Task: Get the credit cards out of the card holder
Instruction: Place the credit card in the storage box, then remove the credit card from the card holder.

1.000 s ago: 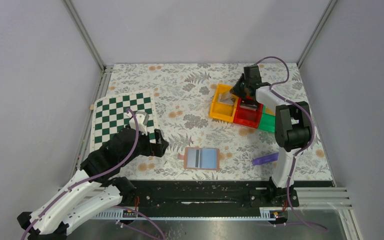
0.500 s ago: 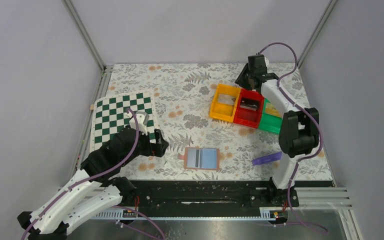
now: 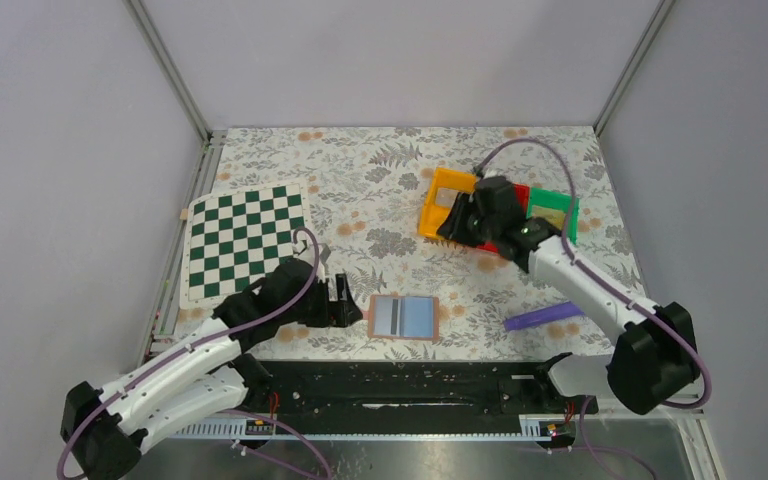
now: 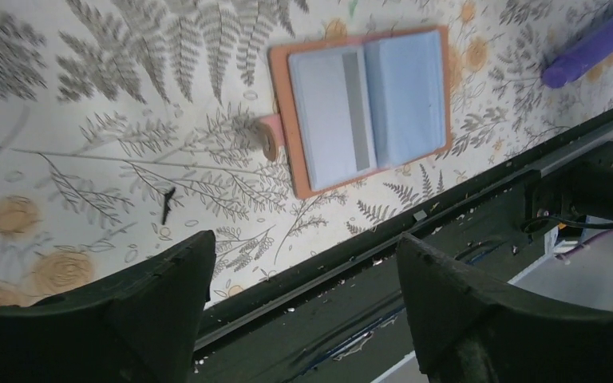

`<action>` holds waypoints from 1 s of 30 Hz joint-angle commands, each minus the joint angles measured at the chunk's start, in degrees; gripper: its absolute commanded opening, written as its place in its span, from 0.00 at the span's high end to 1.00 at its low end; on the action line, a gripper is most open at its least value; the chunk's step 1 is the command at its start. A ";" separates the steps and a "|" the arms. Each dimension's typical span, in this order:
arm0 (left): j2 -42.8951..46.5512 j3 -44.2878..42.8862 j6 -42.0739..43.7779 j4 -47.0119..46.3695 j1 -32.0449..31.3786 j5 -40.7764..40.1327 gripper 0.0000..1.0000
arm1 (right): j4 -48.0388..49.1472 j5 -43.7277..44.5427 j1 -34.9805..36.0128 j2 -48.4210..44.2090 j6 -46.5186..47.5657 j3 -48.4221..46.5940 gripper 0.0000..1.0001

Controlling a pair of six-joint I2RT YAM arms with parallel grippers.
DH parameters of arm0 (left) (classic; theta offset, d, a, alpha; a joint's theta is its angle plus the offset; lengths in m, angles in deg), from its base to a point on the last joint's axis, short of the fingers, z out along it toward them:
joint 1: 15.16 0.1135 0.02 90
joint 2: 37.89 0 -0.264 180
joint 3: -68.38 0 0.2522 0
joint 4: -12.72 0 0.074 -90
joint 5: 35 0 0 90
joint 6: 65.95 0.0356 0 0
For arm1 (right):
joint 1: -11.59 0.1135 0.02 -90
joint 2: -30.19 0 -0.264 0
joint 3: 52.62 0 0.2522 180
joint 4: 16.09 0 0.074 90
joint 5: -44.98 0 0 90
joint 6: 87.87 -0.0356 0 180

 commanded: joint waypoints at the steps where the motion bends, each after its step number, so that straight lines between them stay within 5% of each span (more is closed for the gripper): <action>1: -2.51 4.56 -5.91 -11.51 0.79 7.02 0.19 | 5.52 -3.51 8.28 -4.04 -5.18 10.28 0.68; 8: -9.57 10.36 -8.97 -23.02 0.85 6.00 0.20 | 17.62 -5.11 20.57 -4.59 -12.57 21.59 0.71; 19: -20.56 12.17 -10.43 -33.15 0.87 5.26 0.40 | 22.07 -5.19 23.59 -6.59 -13.52 26.82 0.71; 22: -21.12 12.56 -9.95 -34.49 0.92 4.88 0.54 | 21.68 -4.37 25.13 -5.20 -14.00 25.39 0.69; 30: -19.55 15.28 -9.81 -39.39 0.89 7.20 1.00 | 17.00 4.27 31.19 1.39 -14.70 19.39 0.41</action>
